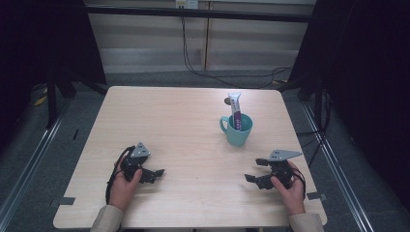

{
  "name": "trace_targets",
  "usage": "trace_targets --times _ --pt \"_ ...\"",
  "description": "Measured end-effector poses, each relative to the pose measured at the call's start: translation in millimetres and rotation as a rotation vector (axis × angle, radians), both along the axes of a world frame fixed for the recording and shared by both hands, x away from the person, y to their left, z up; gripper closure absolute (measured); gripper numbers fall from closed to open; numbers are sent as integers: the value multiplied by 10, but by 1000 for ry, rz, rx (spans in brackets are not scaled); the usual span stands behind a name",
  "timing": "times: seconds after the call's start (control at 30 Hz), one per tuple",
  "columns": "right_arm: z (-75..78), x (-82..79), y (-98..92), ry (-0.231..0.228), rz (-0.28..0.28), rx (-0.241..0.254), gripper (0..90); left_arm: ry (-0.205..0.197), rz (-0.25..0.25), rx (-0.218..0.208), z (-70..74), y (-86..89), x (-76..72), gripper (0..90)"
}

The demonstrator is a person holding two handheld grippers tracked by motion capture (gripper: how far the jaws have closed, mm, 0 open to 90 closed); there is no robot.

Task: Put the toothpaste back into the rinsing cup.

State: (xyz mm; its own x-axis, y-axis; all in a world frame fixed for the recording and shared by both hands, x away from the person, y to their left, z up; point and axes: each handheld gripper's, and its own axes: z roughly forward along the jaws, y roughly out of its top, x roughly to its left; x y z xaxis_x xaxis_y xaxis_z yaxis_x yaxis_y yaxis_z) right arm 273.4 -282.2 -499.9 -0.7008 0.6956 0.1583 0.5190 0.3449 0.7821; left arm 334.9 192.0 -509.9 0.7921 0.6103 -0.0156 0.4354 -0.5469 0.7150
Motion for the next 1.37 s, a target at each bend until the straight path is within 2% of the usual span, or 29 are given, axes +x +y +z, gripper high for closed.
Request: trace_targets --times 0.47,0.63,0.8,1.37 --pt "-92 -83 -30 1 8 -121 148 0 0 0 0 0 0 81" --pt "-103 -99 -40 -6 12 -130 149 0 0 1 0 0 0 80" --pt "-105 -121 -33 -20 13 -164 142 0 0 0 0 0 0 80" --pt "-109 -117 -36 -19 17 -166 136 -1 -1 1 -1 0 0 79"
